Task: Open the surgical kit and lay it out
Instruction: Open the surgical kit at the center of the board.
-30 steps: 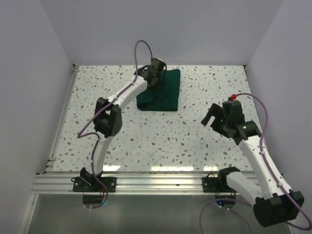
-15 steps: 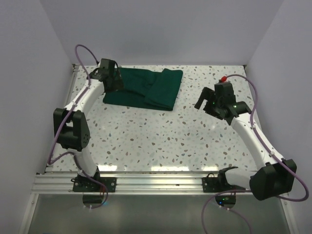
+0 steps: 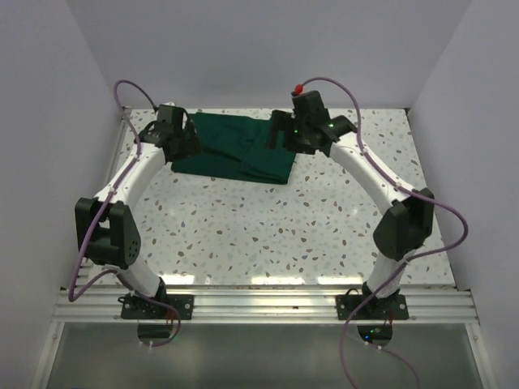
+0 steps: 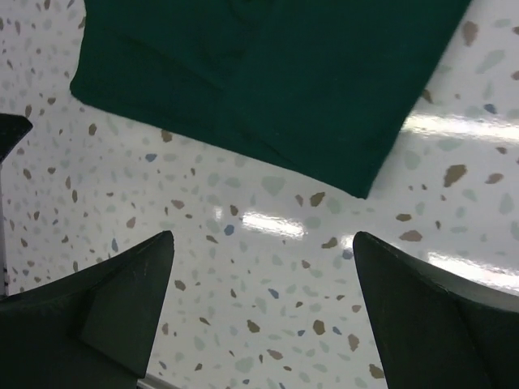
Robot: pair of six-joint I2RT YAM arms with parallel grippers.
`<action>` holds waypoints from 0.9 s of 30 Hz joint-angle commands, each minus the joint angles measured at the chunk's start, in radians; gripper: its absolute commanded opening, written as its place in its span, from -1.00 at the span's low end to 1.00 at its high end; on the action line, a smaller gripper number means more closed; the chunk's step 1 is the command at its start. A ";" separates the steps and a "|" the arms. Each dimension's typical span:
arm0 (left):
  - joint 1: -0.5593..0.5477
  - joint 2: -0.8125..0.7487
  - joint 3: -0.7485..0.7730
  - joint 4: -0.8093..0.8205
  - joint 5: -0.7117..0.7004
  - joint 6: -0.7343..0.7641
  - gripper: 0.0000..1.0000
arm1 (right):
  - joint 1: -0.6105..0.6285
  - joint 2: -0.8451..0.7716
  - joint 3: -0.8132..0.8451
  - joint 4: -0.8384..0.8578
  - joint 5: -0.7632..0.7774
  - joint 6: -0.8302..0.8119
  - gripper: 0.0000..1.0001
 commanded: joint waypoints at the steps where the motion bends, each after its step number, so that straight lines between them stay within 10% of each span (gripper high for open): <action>1: 0.013 -0.056 0.011 0.019 0.024 0.023 0.99 | 0.073 0.133 0.162 -0.094 -0.021 -0.029 0.92; 13: 0.013 -0.208 -0.216 0.043 0.141 -0.006 0.93 | 0.150 0.602 0.725 -0.242 0.052 -0.032 0.90; 27: 0.013 -0.310 -0.372 0.065 0.181 0.001 0.92 | 0.168 0.784 0.744 -0.239 0.249 -0.061 0.85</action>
